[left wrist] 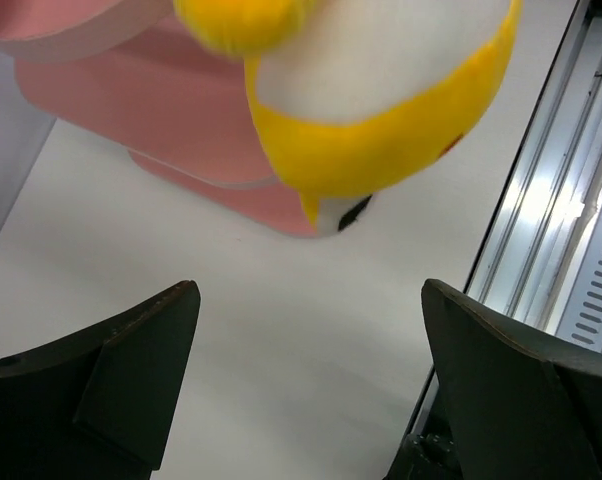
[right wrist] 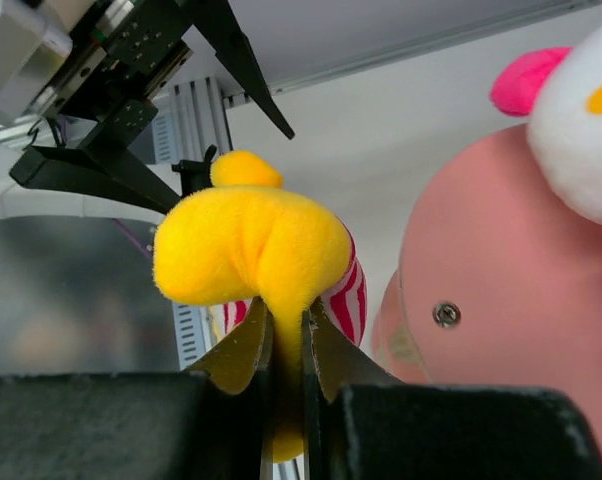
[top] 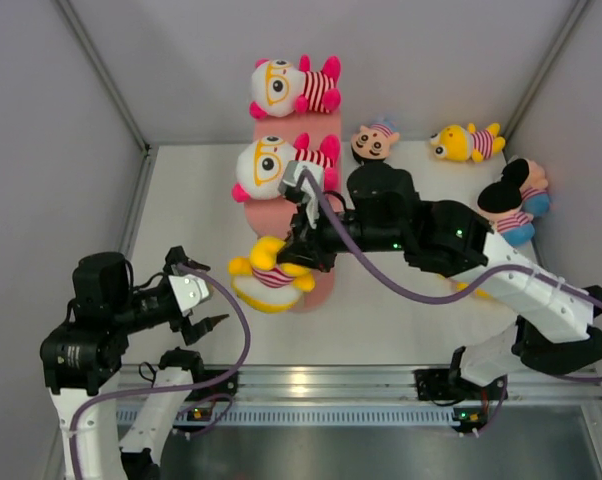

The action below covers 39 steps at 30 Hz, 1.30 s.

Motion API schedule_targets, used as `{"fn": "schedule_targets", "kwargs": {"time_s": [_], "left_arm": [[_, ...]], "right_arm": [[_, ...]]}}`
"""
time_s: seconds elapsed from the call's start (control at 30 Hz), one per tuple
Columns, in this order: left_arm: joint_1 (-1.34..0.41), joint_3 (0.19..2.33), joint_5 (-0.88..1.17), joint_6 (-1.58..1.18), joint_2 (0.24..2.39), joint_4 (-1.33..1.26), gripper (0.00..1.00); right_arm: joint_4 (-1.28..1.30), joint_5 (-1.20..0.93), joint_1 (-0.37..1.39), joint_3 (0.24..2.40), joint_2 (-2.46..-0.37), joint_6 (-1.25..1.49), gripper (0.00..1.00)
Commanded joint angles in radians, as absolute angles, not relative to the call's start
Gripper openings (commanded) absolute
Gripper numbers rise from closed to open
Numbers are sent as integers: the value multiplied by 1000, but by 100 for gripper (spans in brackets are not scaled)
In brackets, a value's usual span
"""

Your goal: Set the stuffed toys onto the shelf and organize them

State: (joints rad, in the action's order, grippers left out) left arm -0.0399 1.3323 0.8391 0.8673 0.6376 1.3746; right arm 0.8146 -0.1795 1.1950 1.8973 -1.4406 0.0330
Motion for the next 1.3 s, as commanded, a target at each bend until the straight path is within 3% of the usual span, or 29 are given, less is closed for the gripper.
{"fn": "schedule_targets", "kwargs": {"time_s": [0.0,0.33,0.47,0.67,0.8,0.87,0.97,1.27], "left_arm": [[-43,1371,802,881,647,1508,99],[-43,1290,649,778,634,1381,98],[-43,1241,548,689,652,1284,98],[-43,1155,411,551,675,1171,98],[-43,1086,359,482,678,1102,98],[-43,1072,356,468,678,1089,99],[-43,1051,348,462,680,1075,98],[-43,1008,318,457,684,1048,99]], "right_arm": [[814,-101,1195,1922,-1329,72,0],[910,-144,962,1653,-1073,187,0],[968,-74,774,1557,-1026,183,0],[864,-176,484,1437,-1003,186,0],[688,-290,249,1407,-1057,277,0],[504,-470,101,1373,-1104,374,0],[83,-650,-9,1263,-1150,753,0],[-422,-606,58,1224,-1405,1132,0]]}}
